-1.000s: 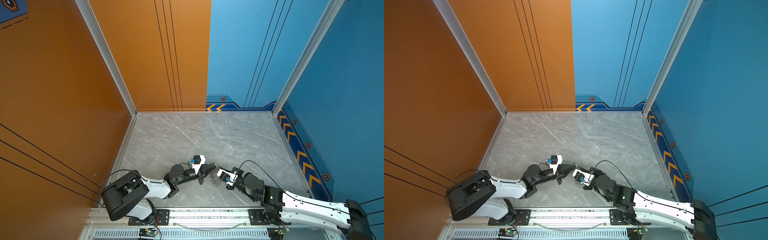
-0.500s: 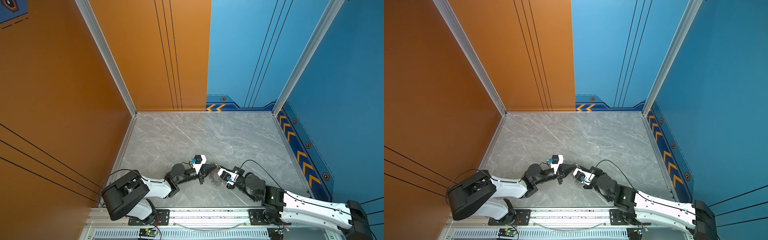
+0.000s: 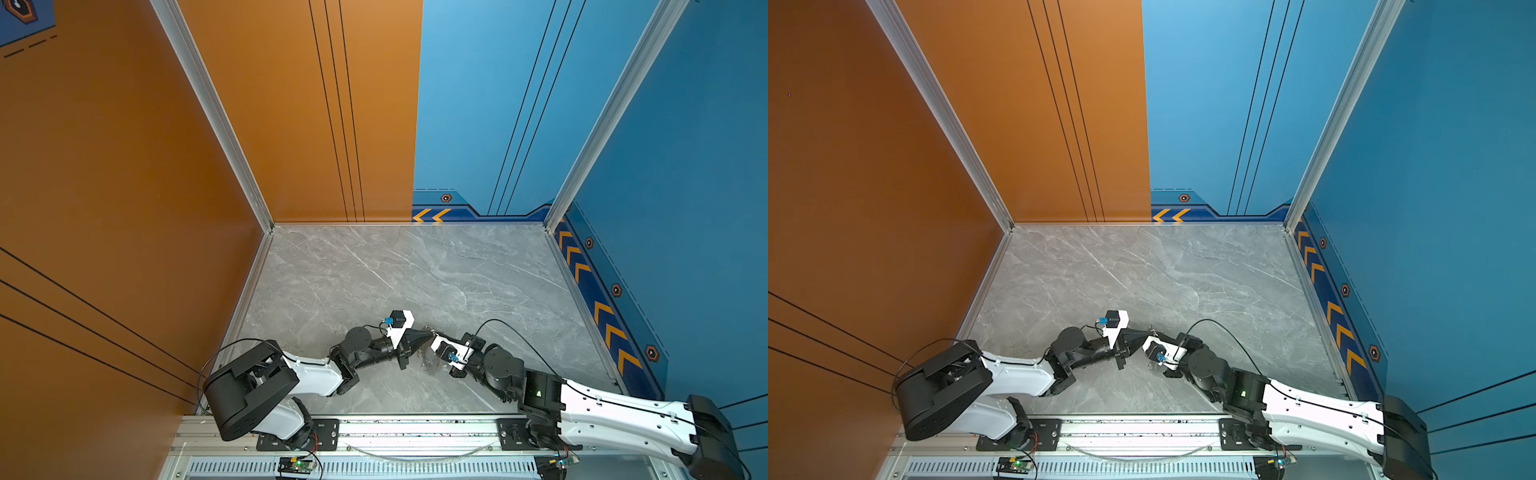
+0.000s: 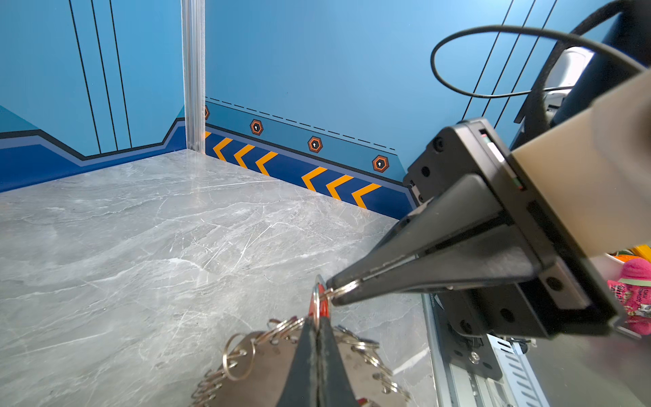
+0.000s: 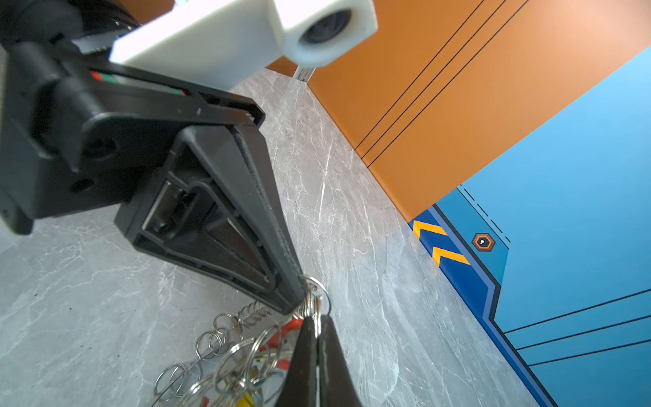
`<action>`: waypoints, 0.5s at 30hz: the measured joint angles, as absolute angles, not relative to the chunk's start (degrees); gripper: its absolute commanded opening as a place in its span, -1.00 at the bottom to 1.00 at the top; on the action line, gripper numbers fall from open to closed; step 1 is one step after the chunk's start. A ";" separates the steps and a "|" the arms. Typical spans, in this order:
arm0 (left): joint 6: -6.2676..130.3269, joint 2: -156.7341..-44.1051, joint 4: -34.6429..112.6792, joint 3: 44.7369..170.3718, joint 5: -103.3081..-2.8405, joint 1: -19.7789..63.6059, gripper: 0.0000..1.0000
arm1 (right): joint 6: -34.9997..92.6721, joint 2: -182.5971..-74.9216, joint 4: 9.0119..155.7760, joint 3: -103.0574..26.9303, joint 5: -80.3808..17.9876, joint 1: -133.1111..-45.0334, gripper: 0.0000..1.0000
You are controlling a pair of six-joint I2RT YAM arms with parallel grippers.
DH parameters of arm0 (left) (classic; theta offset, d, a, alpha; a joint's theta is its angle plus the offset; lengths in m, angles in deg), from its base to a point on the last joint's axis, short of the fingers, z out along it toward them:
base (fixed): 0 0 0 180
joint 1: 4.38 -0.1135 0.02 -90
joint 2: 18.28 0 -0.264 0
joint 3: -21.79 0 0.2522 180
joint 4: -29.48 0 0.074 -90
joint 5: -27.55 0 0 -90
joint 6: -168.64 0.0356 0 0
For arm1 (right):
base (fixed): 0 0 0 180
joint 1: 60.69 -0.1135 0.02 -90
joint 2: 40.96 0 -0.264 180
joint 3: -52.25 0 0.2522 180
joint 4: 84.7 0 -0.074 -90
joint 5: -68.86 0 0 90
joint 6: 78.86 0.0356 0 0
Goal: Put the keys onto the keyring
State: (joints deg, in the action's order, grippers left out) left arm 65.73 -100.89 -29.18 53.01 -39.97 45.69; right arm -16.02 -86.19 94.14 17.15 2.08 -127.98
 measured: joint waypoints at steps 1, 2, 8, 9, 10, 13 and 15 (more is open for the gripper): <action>65.73 -100.84 -29.16 53.01 -39.99 45.69 -1.00 | -15.87 -86.19 94.14 17.15 2.08 -127.95 -1.00; 65.73 -100.73 -29.08 53.01 -39.99 45.69 -1.00 | -15.80 -86.19 94.14 17.15 2.06 -127.91 -1.00; 65.73 -99.44 -28.79 53.01 -40.67 45.69 -1.00 | -14.71 -84.90 93.88 17.17 2.06 -127.76 -1.00; 65.73 -99.25 -28.97 53.01 -40.71 45.69 -1.00 | -14.47 -84.62 93.75 17.15 2.04 -127.76 -1.00; 65.73 -99.07 -29.01 53.01 -40.71 45.69 -1.00 | -14.32 -84.46 93.62 17.15 2.04 -127.76 -1.00; 65.73 -99.05 -28.97 53.03 -40.73 45.69 -1.00 | -14.08 -84.46 93.44 17.15 1.75 -127.54 -1.00; 65.73 -99.05 -28.99 53.03 -40.73 45.69 -1.00 | -13.94 -84.51 93.47 17.15 1.60 -127.43 -1.00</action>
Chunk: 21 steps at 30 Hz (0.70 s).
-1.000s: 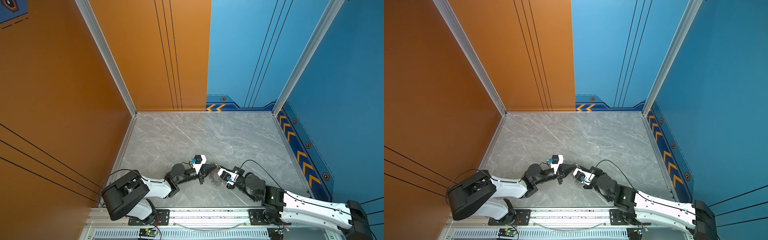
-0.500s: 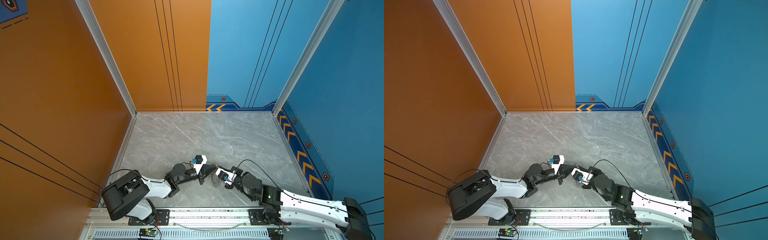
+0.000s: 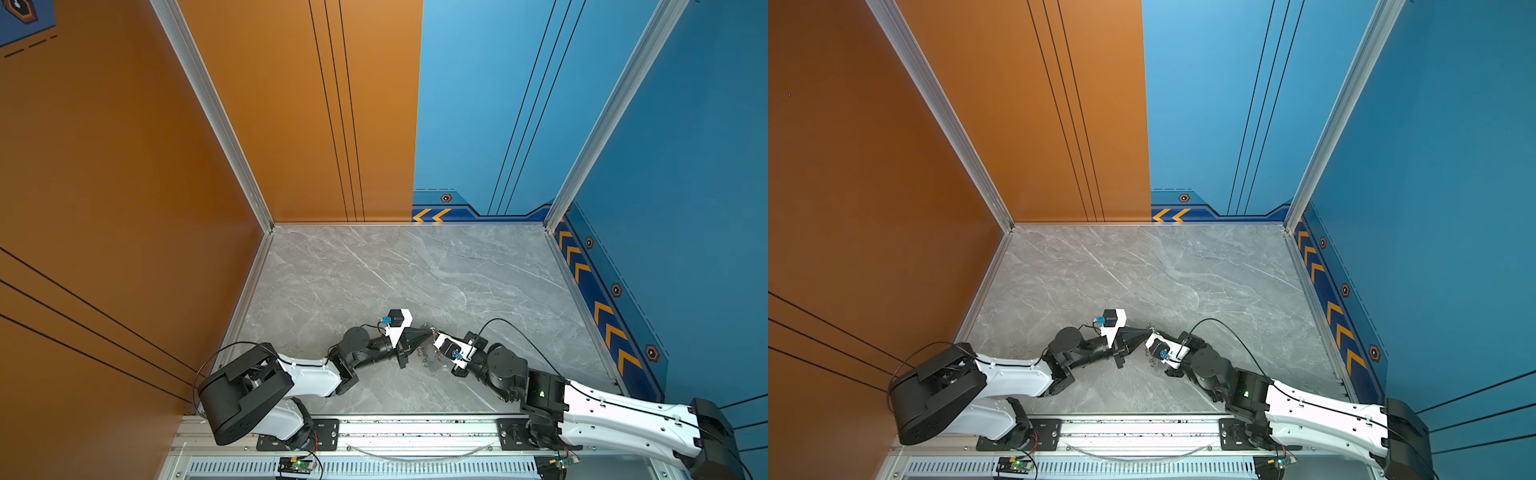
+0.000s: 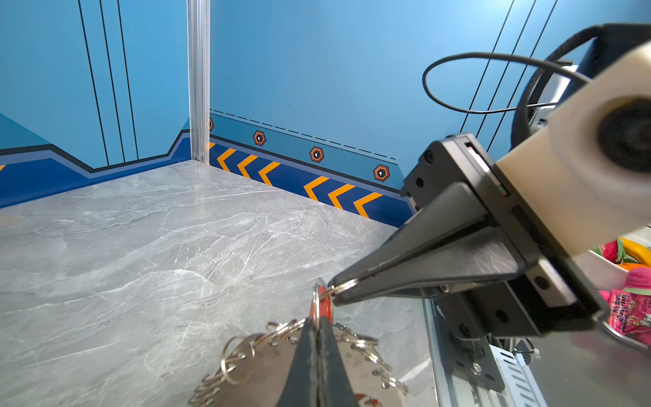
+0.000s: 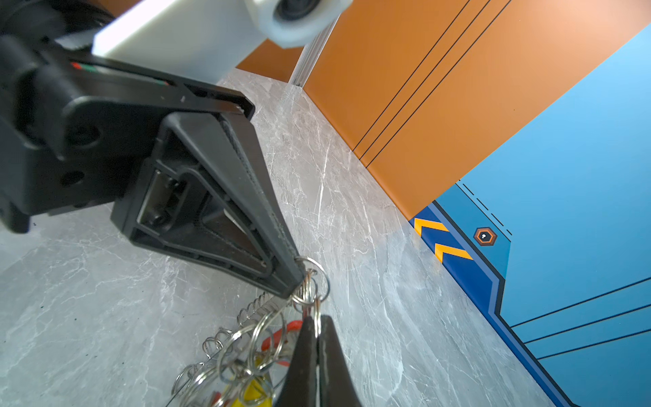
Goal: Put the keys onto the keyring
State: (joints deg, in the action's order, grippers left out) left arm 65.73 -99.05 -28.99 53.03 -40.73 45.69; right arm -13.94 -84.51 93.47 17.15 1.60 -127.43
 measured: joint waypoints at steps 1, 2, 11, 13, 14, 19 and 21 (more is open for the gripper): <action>65.73 -99.05 -28.97 53.03 -40.75 45.69 -1.00 | -13.90 -84.73 93.49 17.15 1.60 -127.43 -1.00; 65.73 -99.05 -28.90 53.03 -40.77 45.69 -1.00 | -13.90 -84.97 93.51 17.15 1.60 -127.43 -1.00; 65.73 -99.05 -28.31 53.01 -41.28 45.69 -1.00 | -13.90 -86.23 93.49 17.15 0.99 -127.45 -1.00; 65.73 -99.05 -28.29 53.03 -41.30 45.69 -1.00 | -13.88 -86.23 93.49 17.17 0.99 -127.45 -1.00; 65.73 -99.05 -28.31 53.03 -41.36 45.69 -1.00 | -13.88 -86.23 93.49 17.15 0.99 -127.43 -1.00; 65.73 -99.05 -28.29 53.03 -41.76 45.73 -1.00 | -13.86 -86.23 93.49 17.15 0.88 -127.45 -1.00; 65.73 -99.05 -28.27 53.01 -42.30 45.95 -1.00 | -13.83 -86.23 93.47 17.15 0.70 -127.45 -1.00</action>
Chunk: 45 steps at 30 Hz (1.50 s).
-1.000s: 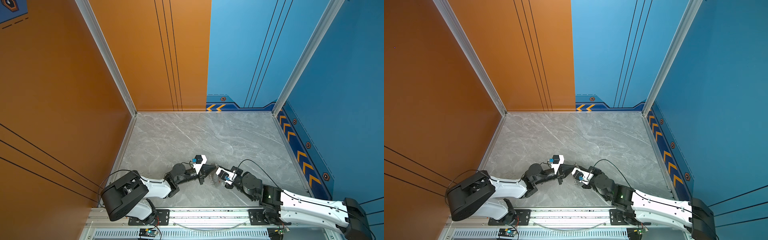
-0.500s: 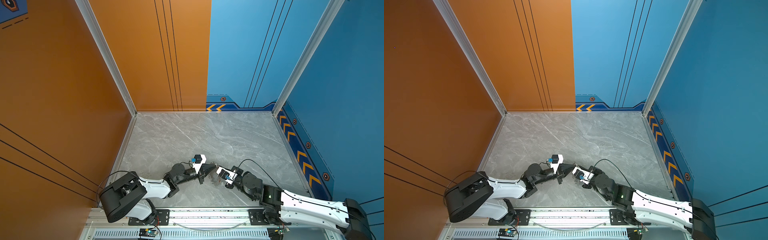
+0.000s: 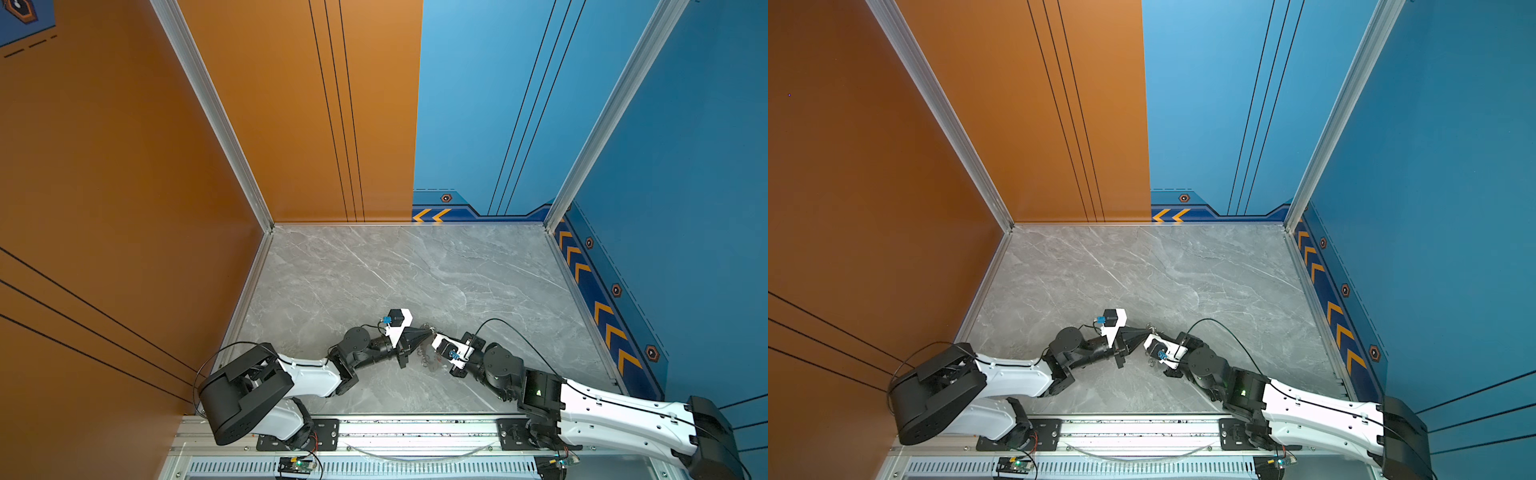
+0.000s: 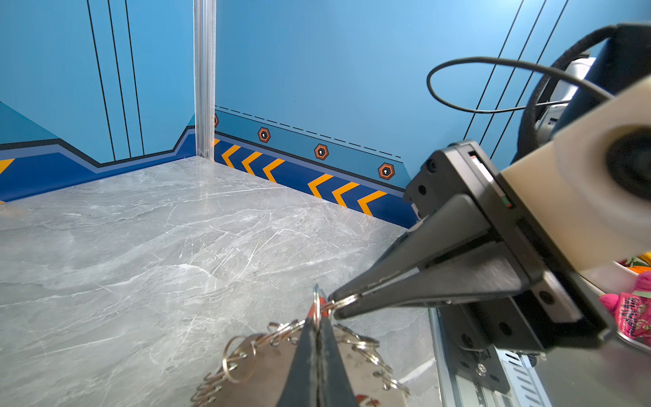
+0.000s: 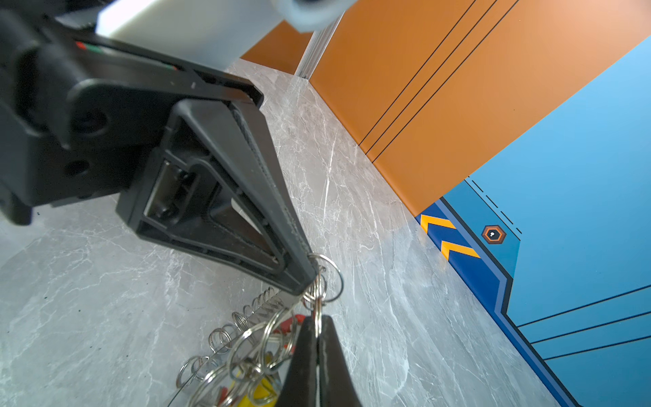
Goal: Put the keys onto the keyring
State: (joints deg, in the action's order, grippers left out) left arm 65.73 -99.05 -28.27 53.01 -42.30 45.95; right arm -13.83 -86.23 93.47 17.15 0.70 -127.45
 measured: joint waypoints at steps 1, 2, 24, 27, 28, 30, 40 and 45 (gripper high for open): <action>65.73 -99.05 -28.29 53.03 -42.46 45.95 -1.00 | -13.75 -86.23 93.47 17.15 0.59 -127.45 -1.00; 65.73 -99.05 -28.31 53.03 -42.65 45.95 -1.00 | -13.64 -86.26 93.47 17.15 0.53 -127.45 -1.00; 66.80 -99.07 -28.64 53.01 -43.48 46.32 -1.00 | -12.92 -87.22 92.72 16.47 0.07 -128.26 -0.73; 66.78 -99.66 -30.78 53.01 -43.35 46.06 -1.00 | -12.26 -85.23 91.48 16.29 -1.57 -128.24 -0.54; 66.76 -99.86 -31.22 53.01 -43.31 45.88 -1.00 | -12.11 -84.57 91.04 16.25 -2.03 -128.22 -0.50; 66.78 -100.16 -32.22 53.01 -43.11 45.77 -1.00 | -11.52 -82.96 89.84 16.14 -3.47 -127.80 -0.43; 68.02 -100.21 -33.62 52.94 -39.07 45.18 -1.00 | -7.28 -78.17 84.66 13.50 -9.46 -121.55 -0.50; 69.60 -100.16 -33.73 52.79 -34.28 44.83 -1.00 | -3.13 -77.69 83.24 11.94 -15.58 -115.30 -0.62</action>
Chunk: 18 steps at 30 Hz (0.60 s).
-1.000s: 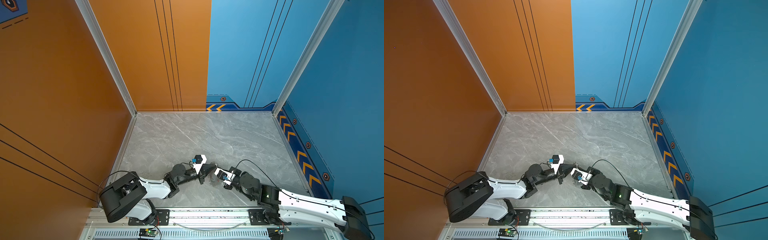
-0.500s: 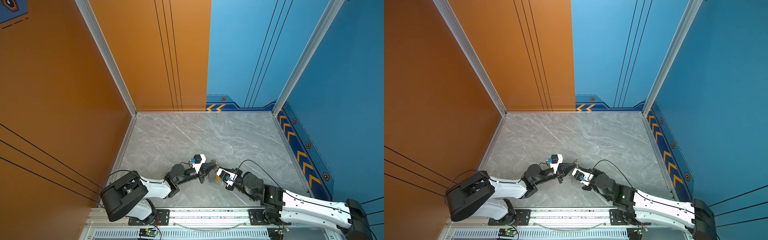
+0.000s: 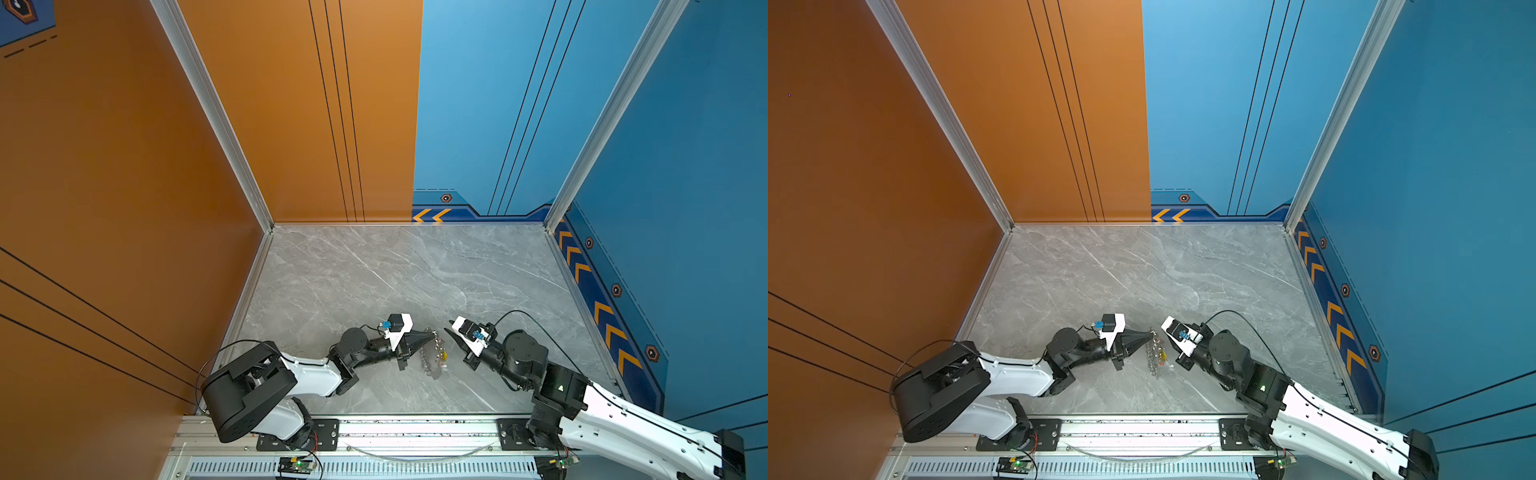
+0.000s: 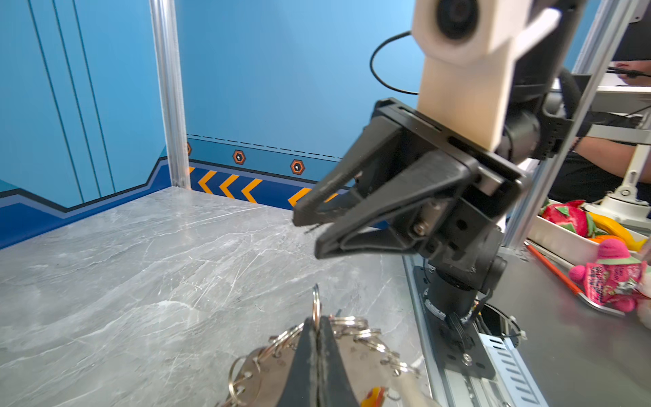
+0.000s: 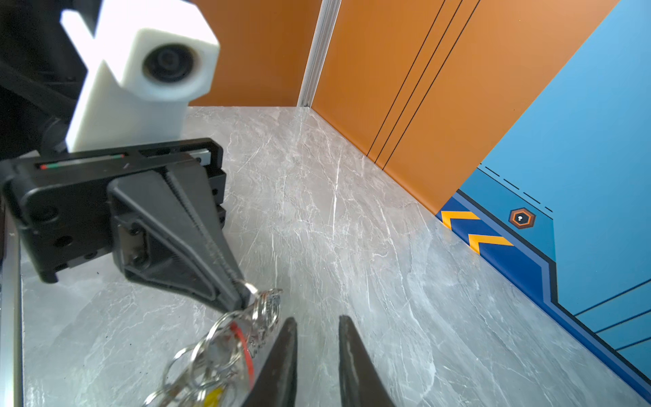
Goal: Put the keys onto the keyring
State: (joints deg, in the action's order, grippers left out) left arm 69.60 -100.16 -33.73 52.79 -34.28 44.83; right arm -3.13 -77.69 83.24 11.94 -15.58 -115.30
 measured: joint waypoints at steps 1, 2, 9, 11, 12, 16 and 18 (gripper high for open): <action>69.95 -100.14 -33.73 52.79 -33.32 44.66 -1.00 | -2.23 -77.69 82.58 11.42 -17.31 -114.27 -0.63; 70.25 -100.12 -33.75 52.79 -32.32 44.42 -1.00 | -1.60 -77.69 81.97 10.92 -18.93 -113.55 -0.63; 71.39 -99.53 -33.75 51.85 -26.33 42.08 -1.00 | 1.79 -78.93 77.93 7.55 -29.35 -112.81 -0.64; 71.54 -98.87 -33.77 51.35 -24.47 40.99 -1.00 | 2.21 -79.85 76.70 6.83 -30.84 -112.92 -0.65; 71.54 -98.52 -33.77 51.13 -23.59 40.40 -1.00 | 2.21 -80.31 76.31 6.63 -31.34 -113.03 -0.65; 71.61 -96.84 -33.77 49.92 -19.92 38.02 -1.00 | 2.03 -82.61 74.65 6.17 -32.37 -113.59 -0.67; 71.61 -96.25 -33.77 49.58 -18.13 37.18 -1.00 | 1.97 -83.42 74.43 6.17 -33.18 -113.88 -0.66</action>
